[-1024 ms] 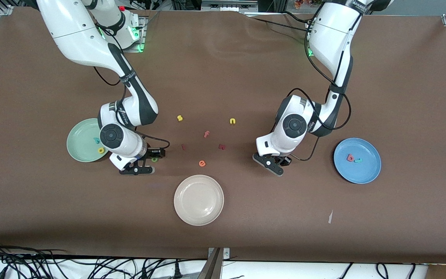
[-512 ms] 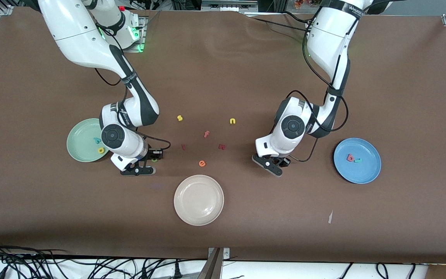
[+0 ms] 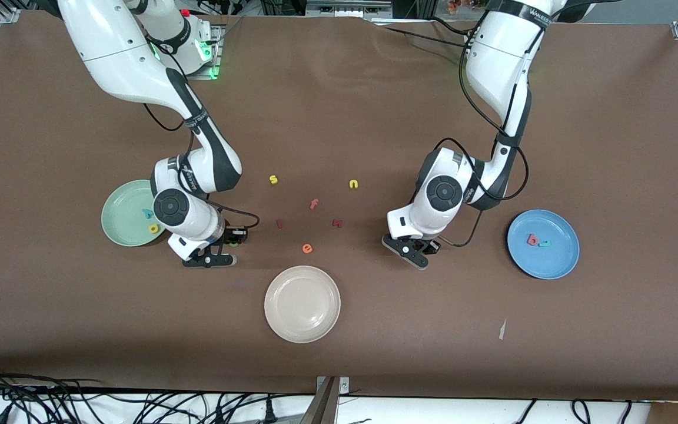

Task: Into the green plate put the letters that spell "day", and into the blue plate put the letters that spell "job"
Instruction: 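Grasp the blue ring with the left gripper while the right gripper grasps the green p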

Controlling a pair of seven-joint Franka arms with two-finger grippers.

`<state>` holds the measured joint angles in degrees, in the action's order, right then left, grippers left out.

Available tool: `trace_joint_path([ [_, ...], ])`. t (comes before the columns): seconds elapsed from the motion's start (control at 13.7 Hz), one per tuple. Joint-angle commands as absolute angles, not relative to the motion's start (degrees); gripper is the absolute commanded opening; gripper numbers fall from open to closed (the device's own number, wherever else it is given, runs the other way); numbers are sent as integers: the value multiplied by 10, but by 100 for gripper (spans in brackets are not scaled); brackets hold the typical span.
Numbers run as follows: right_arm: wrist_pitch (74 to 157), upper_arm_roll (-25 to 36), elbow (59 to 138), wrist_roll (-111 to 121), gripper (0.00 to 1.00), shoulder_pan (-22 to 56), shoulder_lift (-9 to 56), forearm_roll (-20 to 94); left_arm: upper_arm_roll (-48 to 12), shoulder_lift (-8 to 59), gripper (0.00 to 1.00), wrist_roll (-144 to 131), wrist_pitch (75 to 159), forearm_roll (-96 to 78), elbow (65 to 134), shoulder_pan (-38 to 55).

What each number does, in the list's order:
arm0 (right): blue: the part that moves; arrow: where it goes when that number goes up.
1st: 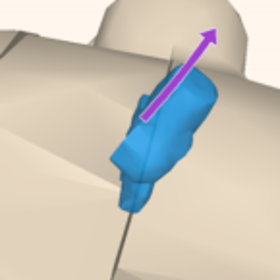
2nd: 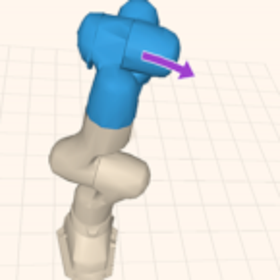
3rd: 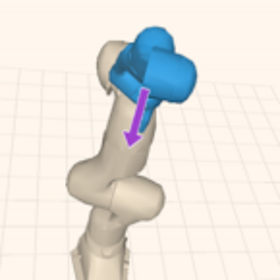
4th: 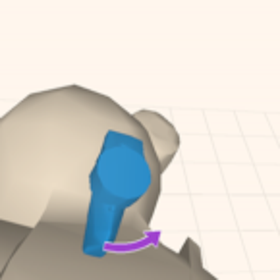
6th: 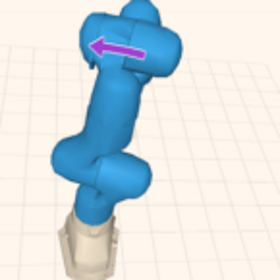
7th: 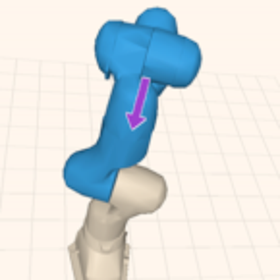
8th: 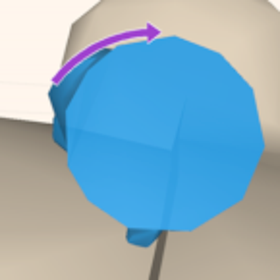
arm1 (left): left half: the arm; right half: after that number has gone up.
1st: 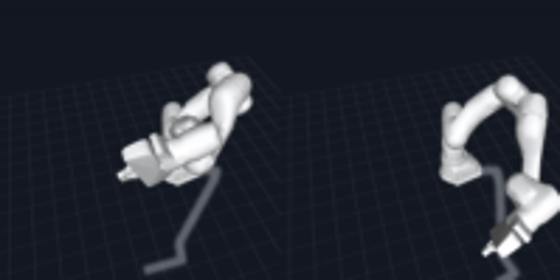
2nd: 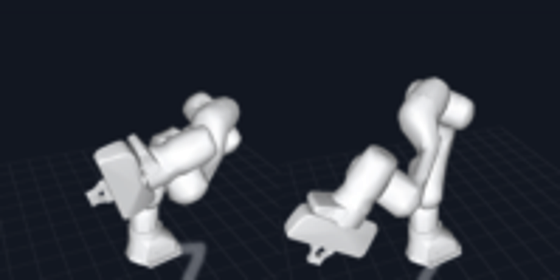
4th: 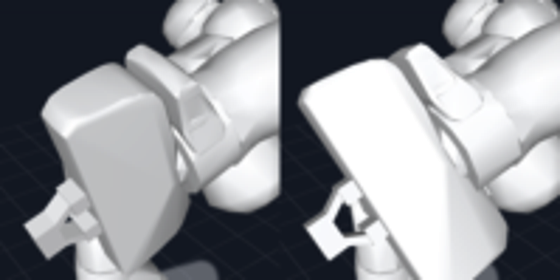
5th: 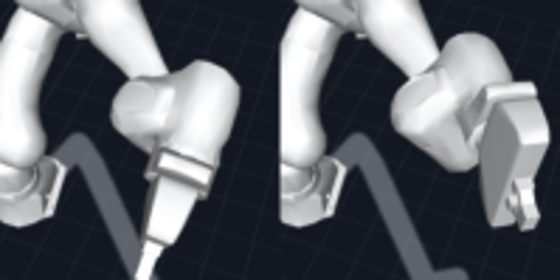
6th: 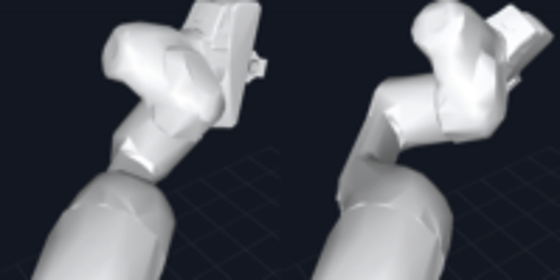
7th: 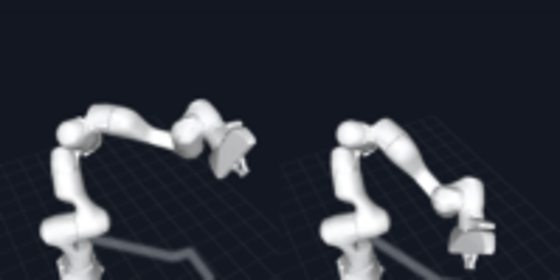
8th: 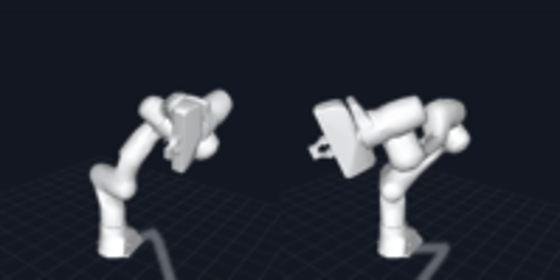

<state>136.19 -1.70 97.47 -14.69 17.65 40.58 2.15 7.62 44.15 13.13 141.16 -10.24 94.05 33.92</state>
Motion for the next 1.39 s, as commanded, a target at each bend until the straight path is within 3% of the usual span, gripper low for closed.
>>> trace_joint_path([
  [0.0,1362,-18,954,-143,20,180,417,32,83,452,42,124,1414,-104,925,347],
  [0.07,1348,-18,948,-142,20,180,414,33,83,452,39,125,1414,-104,925,347],
  [0.22,1318,-15,948,-130,20,178,400,33,83,452,19,126,1414,-103,925,346],
  [0.37,1245,-2,948,-93,20,173,369,33,83,451,6,131,1413,-102,925,346],
  [0.73,1150,75,993,30,20,171,293,33,98,396,5,156,1373,-98,947,319],
  [0.88,1167,106,1040,67,20,172,268,33,92,357,5,191,1331,-96,973,267],
  [1.17,1206,152,1076,127,19,166,275,34,77,280,5,327,1331,-95,1074,174],
  [1.24,1211,152,1078,129,22,155,281,34,77,272,5,360,1331,-95,1089,153],
  [1.32,1211,152,1075,128,53,143,286,34,77,267,6,383,1331,-94,1099,132],
])
